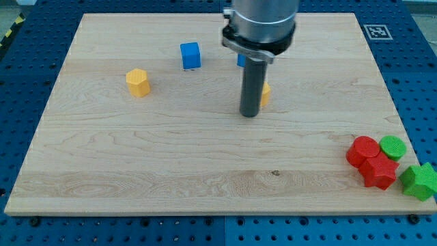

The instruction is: Slide the yellow heart up and right

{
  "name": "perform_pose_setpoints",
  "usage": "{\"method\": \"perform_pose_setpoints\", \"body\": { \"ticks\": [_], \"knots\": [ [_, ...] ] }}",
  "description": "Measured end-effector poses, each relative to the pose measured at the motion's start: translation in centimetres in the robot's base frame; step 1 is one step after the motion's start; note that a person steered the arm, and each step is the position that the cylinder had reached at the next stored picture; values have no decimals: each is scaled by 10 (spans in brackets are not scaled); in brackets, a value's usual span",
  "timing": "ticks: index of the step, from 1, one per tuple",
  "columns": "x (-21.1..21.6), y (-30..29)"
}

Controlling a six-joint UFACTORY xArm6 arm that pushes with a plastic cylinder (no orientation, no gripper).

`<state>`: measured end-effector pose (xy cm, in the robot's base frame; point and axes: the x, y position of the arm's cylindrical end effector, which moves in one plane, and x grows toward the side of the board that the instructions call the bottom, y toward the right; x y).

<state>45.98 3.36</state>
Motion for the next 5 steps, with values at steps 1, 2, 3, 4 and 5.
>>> {"method": "perform_pose_setpoints", "body": {
  "ticks": [1, 2, 3, 4, 5],
  "knots": [
    [-19, -10],
    [-19, 0],
    [-24, 23],
    [-29, 37],
    [-35, 37]
  ]
}}
